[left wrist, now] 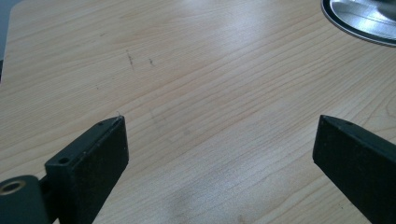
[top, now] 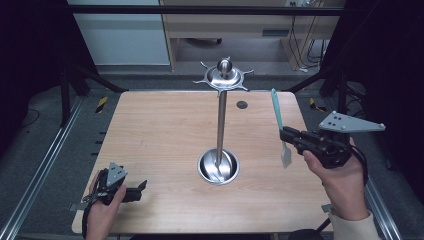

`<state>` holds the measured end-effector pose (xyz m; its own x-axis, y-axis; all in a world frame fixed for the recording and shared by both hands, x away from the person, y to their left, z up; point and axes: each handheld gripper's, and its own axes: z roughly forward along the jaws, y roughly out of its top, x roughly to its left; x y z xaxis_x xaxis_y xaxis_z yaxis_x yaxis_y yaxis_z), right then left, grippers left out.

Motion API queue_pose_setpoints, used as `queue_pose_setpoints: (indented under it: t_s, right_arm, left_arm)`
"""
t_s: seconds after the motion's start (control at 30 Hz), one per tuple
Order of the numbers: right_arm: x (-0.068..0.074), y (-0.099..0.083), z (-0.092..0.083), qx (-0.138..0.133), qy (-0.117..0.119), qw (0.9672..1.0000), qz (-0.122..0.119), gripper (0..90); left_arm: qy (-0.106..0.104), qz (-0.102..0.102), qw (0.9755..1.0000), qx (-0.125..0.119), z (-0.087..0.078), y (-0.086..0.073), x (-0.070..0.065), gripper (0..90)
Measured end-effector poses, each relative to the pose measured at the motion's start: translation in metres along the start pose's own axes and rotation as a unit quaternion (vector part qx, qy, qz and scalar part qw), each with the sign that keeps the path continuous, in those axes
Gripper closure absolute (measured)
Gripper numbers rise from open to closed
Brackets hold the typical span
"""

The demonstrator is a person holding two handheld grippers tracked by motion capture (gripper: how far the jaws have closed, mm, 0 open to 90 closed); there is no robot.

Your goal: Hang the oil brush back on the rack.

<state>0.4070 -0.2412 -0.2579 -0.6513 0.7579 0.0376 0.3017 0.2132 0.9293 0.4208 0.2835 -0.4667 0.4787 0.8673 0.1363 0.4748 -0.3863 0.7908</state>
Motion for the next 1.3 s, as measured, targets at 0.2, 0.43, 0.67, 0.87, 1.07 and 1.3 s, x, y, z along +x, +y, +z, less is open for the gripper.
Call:
queue_pose_setpoints:
  t_s: [0.2, 0.43, 0.67, 0.87, 1.07, 1.3]
  right_arm:
    - [0.010, 0.002, 0.001, -0.006, 0.004, 0.9999, -0.008, 82.1]
    - [0.020, 0.005, 0.009, -0.015, 0.012, 0.9997, -0.012, 82.1]
    - [0.024, 0.007, 0.012, -0.028, 0.020, 0.9993, -0.014, 82.1]
    - [0.025, 0.008, 0.014, -0.035, 0.030, 0.9988, -0.017, 82.1]
    - [0.024, 0.011, 0.018, -0.040, 0.037, 0.9985, -0.011, 82.1]
    - [0.024, 0.012, 0.024, -0.042, 0.045, 0.9981, -0.008, 82.1]
  left_arm:
    - [-0.001, -0.002, 1.0000, -0.001, 0.002, 0.000, 0.000, 3.1]
    - [-0.002, -0.002, 1.0000, -0.001, 0.001, 0.000, 0.000, 3.1]
    - [-0.002, 0.001, 1.0000, 0.000, 0.001, 0.000, -0.001, 3.1]
    - [-0.001, 0.002, 1.0000, 0.002, 0.002, 0.000, -0.001, 3.1]
    - [-0.002, 0.002, 1.0000, 0.002, 0.001, 0.000, 0.000, 3.1]
    - [-0.003, 0.002, 1.0000, 0.001, 0.001, 0.000, -0.001, 3.1]
